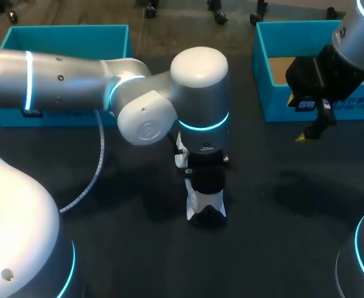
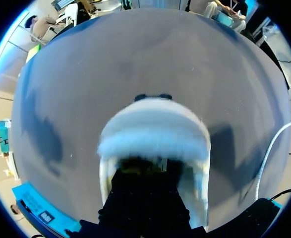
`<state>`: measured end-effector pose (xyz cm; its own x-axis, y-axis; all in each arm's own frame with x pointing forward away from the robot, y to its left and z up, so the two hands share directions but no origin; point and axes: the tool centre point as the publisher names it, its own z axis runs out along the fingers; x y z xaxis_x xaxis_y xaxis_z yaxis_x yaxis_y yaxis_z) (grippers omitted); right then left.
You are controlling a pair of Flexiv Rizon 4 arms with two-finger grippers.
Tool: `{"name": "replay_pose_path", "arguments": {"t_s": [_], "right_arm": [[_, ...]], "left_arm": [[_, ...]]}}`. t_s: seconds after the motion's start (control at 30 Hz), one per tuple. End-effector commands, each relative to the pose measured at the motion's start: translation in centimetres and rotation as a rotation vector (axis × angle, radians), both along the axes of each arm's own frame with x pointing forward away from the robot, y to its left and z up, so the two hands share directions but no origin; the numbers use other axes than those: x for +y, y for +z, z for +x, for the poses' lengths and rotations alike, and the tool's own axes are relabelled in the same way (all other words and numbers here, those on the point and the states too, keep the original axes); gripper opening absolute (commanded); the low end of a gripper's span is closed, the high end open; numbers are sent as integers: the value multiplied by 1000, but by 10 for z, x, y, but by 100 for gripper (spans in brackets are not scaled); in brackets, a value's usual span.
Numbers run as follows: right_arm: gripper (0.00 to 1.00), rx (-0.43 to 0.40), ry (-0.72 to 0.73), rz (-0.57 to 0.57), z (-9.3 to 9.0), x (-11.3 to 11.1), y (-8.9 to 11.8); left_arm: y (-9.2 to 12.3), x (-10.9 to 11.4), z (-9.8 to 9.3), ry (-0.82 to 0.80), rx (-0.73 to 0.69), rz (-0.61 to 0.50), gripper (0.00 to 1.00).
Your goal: Take the shoe out of the shoebox, open the shoe tongue, remove and reinsert the insole, then place the shoe into the shoebox
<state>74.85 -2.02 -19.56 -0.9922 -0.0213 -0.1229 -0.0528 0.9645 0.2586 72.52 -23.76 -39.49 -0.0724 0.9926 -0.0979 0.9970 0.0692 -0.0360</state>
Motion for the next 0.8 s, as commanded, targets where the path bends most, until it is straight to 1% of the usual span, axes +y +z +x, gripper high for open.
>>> {"name": "replay_pose_path", "arguments": {"t_s": [0.03,0.2,0.37,0.63,0.77,0.8], "right_arm": [[100,0,-1,-1,0,1,-1],[100,0,-1,-1,0,1,-1],[100,0,-1,-1,0,1,-1],[100,0,-1,-1,0,1,-1],[100,0,-1,-1,0,1,-1],[100,0,-1,-1,0,1,-1]], "left_arm": [[19,7,2,7,-37,-17,0],[31,8,15,12,-115,-20,0],[35,9,28,20,-200,-17,0],[42,8,49,45,-296,-26,0],[43,9,53,50,-312,-21,45],[42,10,53,50,-313,-21,55]]}}
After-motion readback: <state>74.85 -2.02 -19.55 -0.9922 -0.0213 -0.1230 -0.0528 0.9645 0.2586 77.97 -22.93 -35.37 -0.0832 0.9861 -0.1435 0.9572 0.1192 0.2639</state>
